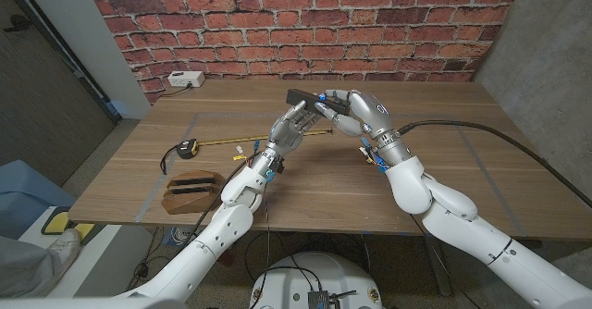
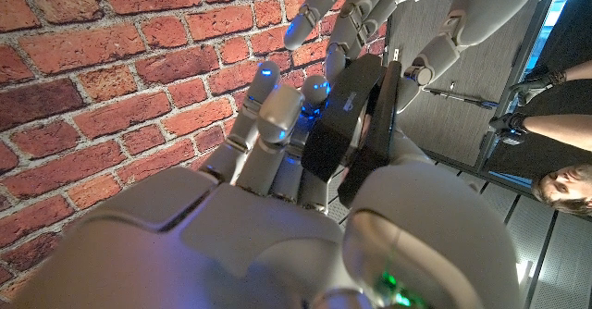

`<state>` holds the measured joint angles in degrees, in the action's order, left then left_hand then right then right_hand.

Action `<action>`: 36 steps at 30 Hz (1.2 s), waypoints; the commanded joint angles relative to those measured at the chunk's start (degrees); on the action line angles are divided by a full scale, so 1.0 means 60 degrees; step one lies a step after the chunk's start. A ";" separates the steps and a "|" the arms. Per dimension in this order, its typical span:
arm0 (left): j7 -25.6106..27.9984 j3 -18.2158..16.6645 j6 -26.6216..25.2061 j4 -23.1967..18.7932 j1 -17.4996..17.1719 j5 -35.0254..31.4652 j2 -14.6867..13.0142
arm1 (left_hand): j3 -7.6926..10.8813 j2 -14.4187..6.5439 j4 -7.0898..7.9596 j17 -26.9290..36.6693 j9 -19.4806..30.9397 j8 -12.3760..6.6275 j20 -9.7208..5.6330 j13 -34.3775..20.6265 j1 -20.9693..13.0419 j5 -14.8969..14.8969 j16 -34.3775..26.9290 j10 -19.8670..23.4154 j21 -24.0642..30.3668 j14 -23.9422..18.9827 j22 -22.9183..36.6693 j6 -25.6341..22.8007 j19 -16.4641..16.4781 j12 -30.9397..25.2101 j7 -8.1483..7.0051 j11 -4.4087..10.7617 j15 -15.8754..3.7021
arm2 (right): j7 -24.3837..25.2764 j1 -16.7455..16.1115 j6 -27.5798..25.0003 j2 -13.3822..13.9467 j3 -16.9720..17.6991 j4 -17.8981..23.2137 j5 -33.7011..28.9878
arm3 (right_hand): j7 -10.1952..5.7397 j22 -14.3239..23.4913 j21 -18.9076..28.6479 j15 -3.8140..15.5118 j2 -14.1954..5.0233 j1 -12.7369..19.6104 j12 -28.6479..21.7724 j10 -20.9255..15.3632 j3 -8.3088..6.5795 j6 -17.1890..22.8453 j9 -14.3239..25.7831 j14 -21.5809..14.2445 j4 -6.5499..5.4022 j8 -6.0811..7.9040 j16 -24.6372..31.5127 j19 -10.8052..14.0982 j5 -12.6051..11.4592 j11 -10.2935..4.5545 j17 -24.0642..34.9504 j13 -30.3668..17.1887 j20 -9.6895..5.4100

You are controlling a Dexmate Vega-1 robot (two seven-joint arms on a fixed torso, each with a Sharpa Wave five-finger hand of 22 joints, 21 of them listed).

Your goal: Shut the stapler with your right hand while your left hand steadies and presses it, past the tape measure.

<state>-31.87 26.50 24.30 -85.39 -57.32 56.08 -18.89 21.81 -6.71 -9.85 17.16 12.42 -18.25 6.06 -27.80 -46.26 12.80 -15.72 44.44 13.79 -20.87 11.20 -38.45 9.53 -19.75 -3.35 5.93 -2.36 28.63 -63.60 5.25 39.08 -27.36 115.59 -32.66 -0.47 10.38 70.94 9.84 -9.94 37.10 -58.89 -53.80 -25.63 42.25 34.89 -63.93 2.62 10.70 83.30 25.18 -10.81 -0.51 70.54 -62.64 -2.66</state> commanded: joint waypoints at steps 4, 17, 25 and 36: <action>-0.0154 -0.0018 0.0005 0.0041 -0.0037 -0.0052 -0.0127 | 0.0704 -0.0558 0.0589 0.0059 0.0013 -0.0081 -0.0016 -0.0525 -0.0512 0.0028 -0.0030 0.1280 0.0011 -0.0101 0.0010 -0.1551 0.0045 -0.0432 -0.1453 0.1145 -0.1555 | 0.0346 0.0025 0.0325 -0.0127 -0.0103 -0.0324 0.0265 | -0.0485 -0.0024 -0.0251 0.0390 0.0599 -0.0107 0.0271 -0.1680 -0.1074 -0.0210 -0.0214 0.0750 -0.0956 -0.0046 -0.0037 -0.0065 -0.0034 -0.1727 -0.0063 0.2038 -0.1331; -0.0955 0.0003 0.0057 0.0883 0.0528 0.0071 0.0126 | 0.0704 -0.0498 0.0626 0.0066 0.0056 -0.0066 0.0012 -0.0565 -0.0480 0.0032 0.0018 0.1247 -0.0001 -0.0030 0.0012 -0.1495 0.0021 -0.0402 -0.1484 0.1136 -0.1501 | 0.0633 -0.0050 0.0548 -0.0218 -0.0028 -0.0618 0.0451 | -0.0568 -0.0049 -0.0837 0.0453 0.0874 -0.0515 0.0801 -0.0387 -0.0248 -0.1153 -0.1034 0.1039 -0.0500 -0.0066 -0.3677 -0.0169 -0.0095 -0.1478 -0.3388 0.3530 -0.0834; -0.1362 0.0041 0.0031 0.1335 0.0860 0.0052 0.0305 | 0.0710 -0.0487 0.0652 0.0075 0.0092 -0.0076 0.0017 -0.0585 -0.0469 0.0053 0.0042 0.1189 -0.0013 0.0011 0.0013 -0.1482 -0.0005 -0.0364 -0.1500 0.1129 -0.1489 | 0.0705 -0.0145 0.0614 -0.0249 0.0071 -0.0672 0.0660 | -0.0498 -0.0053 -0.1141 0.0450 0.1147 -0.0910 0.1024 -0.0232 0.0058 -0.1659 -0.1407 0.1009 -0.0503 -0.0085 -0.4676 -0.0203 -0.0120 -0.1533 -0.4066 0.4309 -0.0577; -0.1405 -0.0045 0.0044 0.1297 0.0781 0.0059 0.0331 | 0.0715 -0.0479 0.0674 0.0084 0.0121 -0.0088 0.0021 -0.0603 -0.0460 0.0071 0.0054 0.1152 -0.0016 0.0027 0.0014 -0.1477 -0.0011 -0.0337 -0.1504 0.1131 -0.1486 | 0.0617 -0.0173 0.0652 -0.0224 0.0076 -0.0626 0.0725 | -0.0408 -0.0044 -0.1301 0.0437 0.1202 -0.1067 0.0880 -0.0549 0.0159 -0.1581 -0.1662 0.0687 -0.0467 -0.0013 -0.4814 -0.0056 -0.0150 -0.1494 -0.3840 0.4642 -0.0577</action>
<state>-39.36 26.66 24.44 -78.36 -52.86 56.13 -17.34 22.17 -6.52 -9.94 17.43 13.02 -18.50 6.07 -27.80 -46.45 13.03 -15.37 44.40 13.79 -20.87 11.21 -38.45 9.52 -19.74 -3.36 5.90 -2.36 32.51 -64.39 8.64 37.78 -27.03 111.98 -29.07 -3.23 10.02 63.35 9.83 -2.70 31.92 -53.65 -57.15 -25.04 32.46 25.05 -59.68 -0.02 10.39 55.00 24.04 -11.52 -9.94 47.62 -35.27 -2.55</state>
